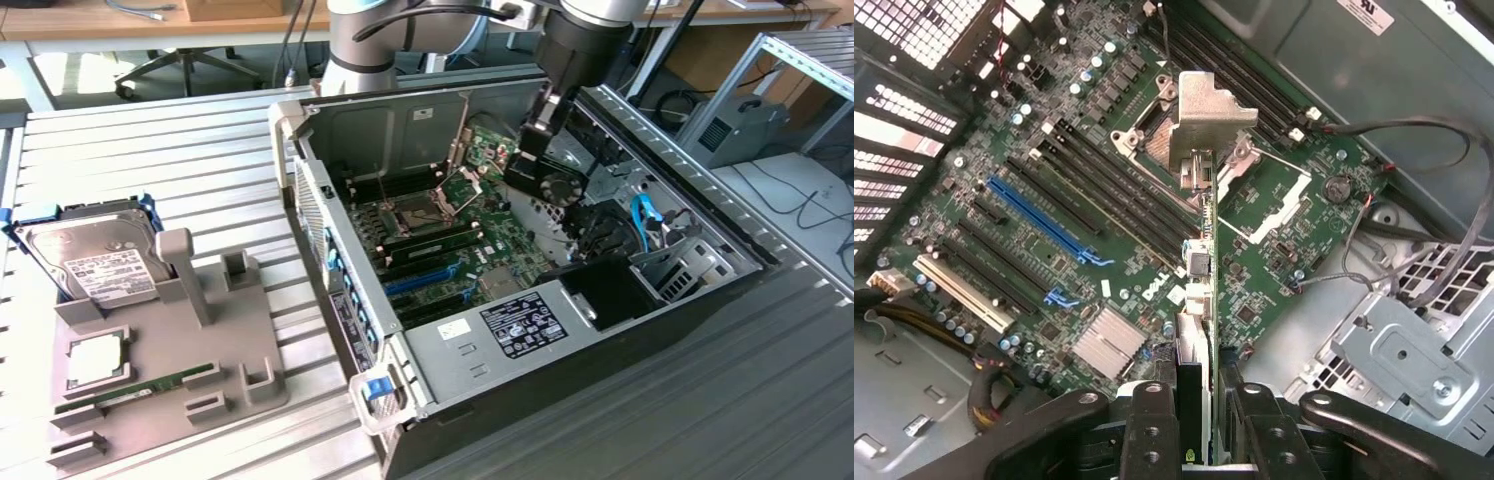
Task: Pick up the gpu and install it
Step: 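Insert the gpu into the slot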
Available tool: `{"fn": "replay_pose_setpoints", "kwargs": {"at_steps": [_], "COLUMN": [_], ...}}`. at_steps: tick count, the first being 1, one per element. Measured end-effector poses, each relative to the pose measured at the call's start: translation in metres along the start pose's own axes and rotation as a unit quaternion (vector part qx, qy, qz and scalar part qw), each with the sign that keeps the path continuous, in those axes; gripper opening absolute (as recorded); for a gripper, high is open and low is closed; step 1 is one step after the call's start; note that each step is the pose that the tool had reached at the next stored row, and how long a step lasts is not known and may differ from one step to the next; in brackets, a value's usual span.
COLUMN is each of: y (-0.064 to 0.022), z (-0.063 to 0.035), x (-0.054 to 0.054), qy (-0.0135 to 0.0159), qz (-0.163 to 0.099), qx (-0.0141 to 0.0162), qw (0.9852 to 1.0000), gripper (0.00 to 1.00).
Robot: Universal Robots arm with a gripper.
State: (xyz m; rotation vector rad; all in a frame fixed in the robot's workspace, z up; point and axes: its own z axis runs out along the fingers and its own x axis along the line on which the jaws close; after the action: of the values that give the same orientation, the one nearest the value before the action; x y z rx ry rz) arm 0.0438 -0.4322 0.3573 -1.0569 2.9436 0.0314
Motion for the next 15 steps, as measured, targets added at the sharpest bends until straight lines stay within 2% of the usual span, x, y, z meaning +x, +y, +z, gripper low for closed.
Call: {"fn": "replay_pose_setpoints", "kwargs": {"at_steps": [15], "y": [-0.0024], "z": [0.0002], "x": [-0.0029], "qy": [0.0004], "qz": [-0.030], "qx": [-0.0006], "qw": [0.9996], "gripper": [0.27]}}
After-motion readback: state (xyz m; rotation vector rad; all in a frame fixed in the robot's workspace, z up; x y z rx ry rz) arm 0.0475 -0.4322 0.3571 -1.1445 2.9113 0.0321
